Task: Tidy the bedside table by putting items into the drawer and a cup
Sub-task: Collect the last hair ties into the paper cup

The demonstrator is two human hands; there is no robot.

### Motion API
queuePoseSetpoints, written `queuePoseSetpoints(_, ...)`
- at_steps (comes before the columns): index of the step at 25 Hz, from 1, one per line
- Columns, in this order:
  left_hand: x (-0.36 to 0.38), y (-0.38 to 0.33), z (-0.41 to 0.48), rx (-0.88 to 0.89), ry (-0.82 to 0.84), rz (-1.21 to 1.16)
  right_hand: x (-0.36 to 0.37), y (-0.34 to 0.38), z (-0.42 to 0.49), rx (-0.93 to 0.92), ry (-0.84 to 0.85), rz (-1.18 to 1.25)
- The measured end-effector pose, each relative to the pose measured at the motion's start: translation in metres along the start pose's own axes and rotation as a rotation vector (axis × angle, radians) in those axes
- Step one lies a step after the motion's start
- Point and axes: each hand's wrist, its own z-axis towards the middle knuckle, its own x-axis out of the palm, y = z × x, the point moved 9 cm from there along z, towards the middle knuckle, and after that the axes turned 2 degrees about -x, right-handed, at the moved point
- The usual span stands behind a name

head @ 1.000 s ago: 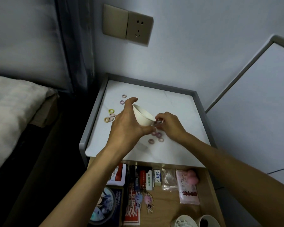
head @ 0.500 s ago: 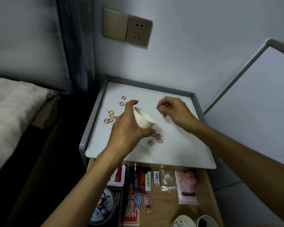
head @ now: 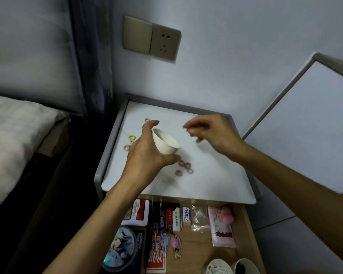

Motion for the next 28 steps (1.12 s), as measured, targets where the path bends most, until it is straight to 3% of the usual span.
queuePoseSetpoints(3,-0.014,0.001,0.001,-0.003,-0.039,0.0,0.036,-0.068,-0.016,0.207,0.156,-0.279)
queuePoseSetpoints(5,-0.02,0.0,0.001,-0.004,-0.046,-0.004,0.063,-0.096,-0.03,0.295,0.205,-0.295)
queuePoseSetpoints(12,-0.03,-0.003,0.0,-0.01,-0.064,0.027,0.097,-0.091,-0.032,0.128,0.028,-0.181)
queuePoseSetpoints(21,-0.03,0.001,-0.002,-0.018,-0.047,0.047,0.1,-0.093,-0.024,0.164,0.117,-0.129)
queuePoseSetpoints(25,-0.029,-0.001,-0.003,-0.008,-0.039,0.08,0.082,-0.096,-0.019,0.285,0.115,0.035)
queuePoseSetpoints(28,-0.028,0.0,-0.003,-0.016,-0.028,0.08,0.049,-0.061,-0.001,0.211,0.025,0.244)
